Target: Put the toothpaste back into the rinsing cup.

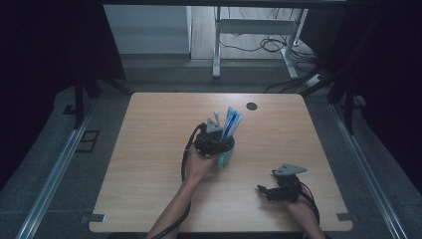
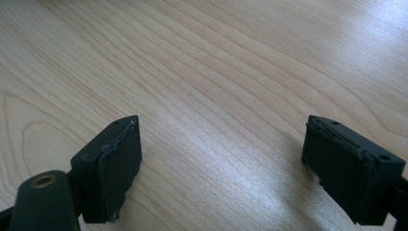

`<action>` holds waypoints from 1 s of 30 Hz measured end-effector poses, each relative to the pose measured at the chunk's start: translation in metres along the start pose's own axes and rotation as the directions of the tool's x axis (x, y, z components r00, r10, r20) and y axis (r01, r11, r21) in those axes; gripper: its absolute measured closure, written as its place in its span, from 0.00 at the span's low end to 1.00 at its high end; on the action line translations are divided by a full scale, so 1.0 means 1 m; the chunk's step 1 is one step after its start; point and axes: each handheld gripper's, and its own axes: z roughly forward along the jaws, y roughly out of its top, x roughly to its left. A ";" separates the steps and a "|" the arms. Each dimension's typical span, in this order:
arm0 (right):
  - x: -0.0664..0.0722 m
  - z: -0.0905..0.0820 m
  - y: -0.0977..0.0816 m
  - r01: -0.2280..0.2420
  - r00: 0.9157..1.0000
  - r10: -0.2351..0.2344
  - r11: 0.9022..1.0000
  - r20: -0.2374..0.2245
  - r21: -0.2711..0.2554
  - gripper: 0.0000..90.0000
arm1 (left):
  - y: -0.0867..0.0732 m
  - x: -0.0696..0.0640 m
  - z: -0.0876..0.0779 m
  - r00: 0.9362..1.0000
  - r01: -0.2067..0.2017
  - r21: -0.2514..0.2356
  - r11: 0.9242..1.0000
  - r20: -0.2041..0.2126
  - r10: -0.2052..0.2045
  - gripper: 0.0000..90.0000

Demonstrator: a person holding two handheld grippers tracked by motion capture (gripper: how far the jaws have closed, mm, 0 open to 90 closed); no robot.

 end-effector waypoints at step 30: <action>0.000 0.000 0.000 0.000 1.000 0.000 1.000 0.000 0.001 0.15 | 0.006 -0.004 -0.027 1.000 -0.024 0.044 0.999 0.011 0.023 0.12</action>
